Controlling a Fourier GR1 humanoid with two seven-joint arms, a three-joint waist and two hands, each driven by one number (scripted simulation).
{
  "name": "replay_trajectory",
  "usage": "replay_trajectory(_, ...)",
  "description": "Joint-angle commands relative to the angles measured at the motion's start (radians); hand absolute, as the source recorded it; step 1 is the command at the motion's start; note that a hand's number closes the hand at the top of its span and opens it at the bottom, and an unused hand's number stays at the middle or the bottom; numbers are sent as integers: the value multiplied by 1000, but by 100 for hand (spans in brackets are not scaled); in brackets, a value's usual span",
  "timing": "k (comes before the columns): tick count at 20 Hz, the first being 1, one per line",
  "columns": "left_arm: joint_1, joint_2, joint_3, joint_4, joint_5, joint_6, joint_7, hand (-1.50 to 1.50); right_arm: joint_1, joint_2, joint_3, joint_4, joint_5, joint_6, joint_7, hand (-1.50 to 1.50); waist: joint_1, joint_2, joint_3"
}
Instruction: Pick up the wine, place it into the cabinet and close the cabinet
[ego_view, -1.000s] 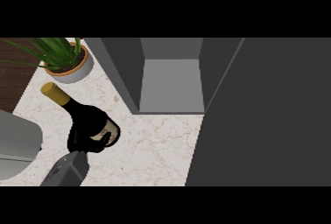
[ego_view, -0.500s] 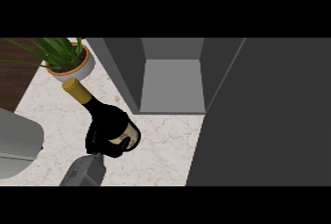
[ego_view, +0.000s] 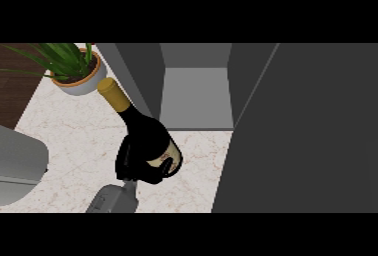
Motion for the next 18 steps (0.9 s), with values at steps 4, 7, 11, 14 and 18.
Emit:
replay_trajectory(4, -18, -3, -119, 42, 102, 127, -44, 150, -25, -31, -61, -38, -103, 18, 51, -150, -3, 2, 0)
replay_trajectory(7, -59, -3, -23, 175, 95, 40, -105, 150, 39, 11, 28, 1, -3, 16, -26, -150, -4, 2, 0)
replay_trajectory(11, -138, -3, -225, 284, 244, 187, -232, 150, 46, -15, -22, -53, -76, 28, 24, -150, -17, 4, -1)
replay_trajectory(14, -117, -3, -246, 204, 231, 219, -190, 150, -15, -12, -50, -15, -75, 5, 35, -150, -4, 2, 0)
replay_trajectory(18, -228, -3, -205, 328, 273, 147, -255, 150, 83, -6, -25, -27, -67, 53, -38, -150, -9, 2, 0)
